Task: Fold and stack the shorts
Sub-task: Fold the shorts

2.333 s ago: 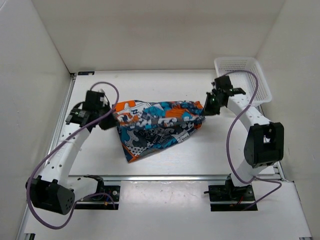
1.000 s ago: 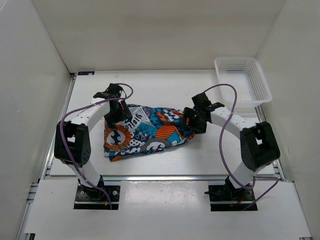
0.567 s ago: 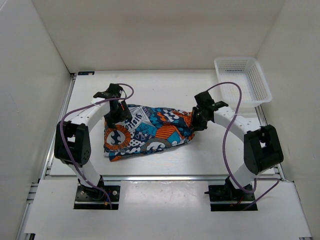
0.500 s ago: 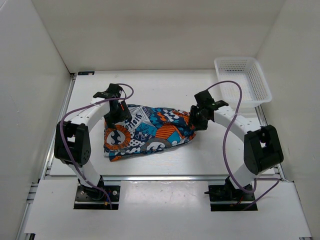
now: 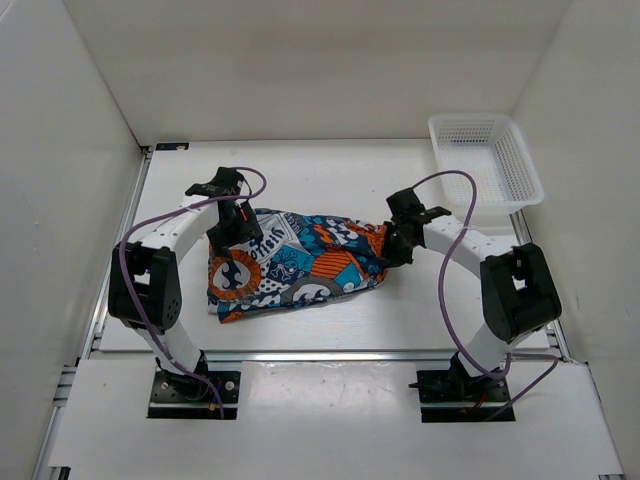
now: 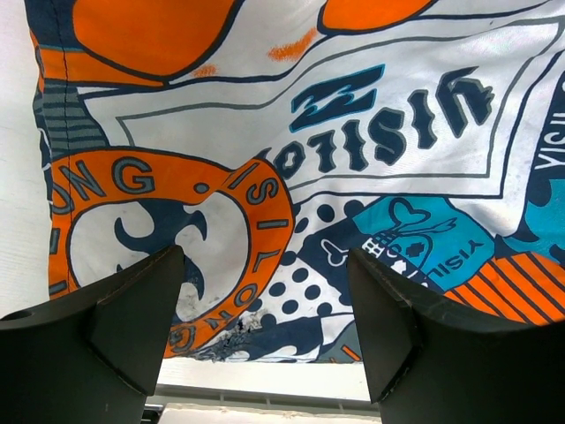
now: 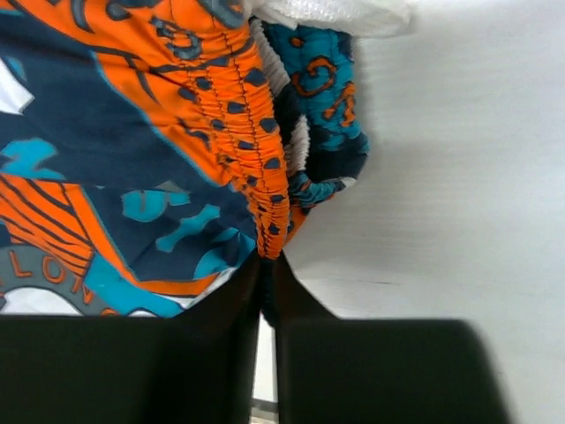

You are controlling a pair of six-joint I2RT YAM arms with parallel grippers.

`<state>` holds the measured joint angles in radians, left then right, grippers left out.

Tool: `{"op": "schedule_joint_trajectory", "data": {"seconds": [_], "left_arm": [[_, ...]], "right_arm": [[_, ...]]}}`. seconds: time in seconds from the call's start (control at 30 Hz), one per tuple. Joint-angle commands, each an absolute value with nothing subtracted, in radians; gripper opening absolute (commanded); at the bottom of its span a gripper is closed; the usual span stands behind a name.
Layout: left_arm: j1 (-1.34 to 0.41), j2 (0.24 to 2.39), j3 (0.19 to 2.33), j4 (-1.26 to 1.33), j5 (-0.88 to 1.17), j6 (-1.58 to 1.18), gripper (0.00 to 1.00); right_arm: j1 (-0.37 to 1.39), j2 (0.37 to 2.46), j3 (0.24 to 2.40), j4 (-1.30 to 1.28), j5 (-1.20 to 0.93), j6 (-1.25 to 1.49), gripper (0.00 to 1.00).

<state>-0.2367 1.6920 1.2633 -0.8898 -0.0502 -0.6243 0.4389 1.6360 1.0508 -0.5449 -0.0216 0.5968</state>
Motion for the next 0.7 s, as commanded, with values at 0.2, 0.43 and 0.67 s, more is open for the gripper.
{"op": "schedule_joint_trajectory", "data": {"seconds": [0.2,0.43,0.67], "left_arm": [[-0.232,1.658,1.307,-0.900,-0.066,-0.614,0.85],[-0.232,1.658,1.328,-0.911,-0.066,-0.614,0.85],[-0.241,1.690,1.338,-0.911,-0.066,-0.614,0.85]], "right_arm": [[0.448,1.572,1.273,-0.603,0.090,0.479,0.00],[0.439,1.646,1.377,-0.563,0.135,0.345,0.00],[0.411,1.873,1.453,-0.526,0.225,0.327,0.32]]}}
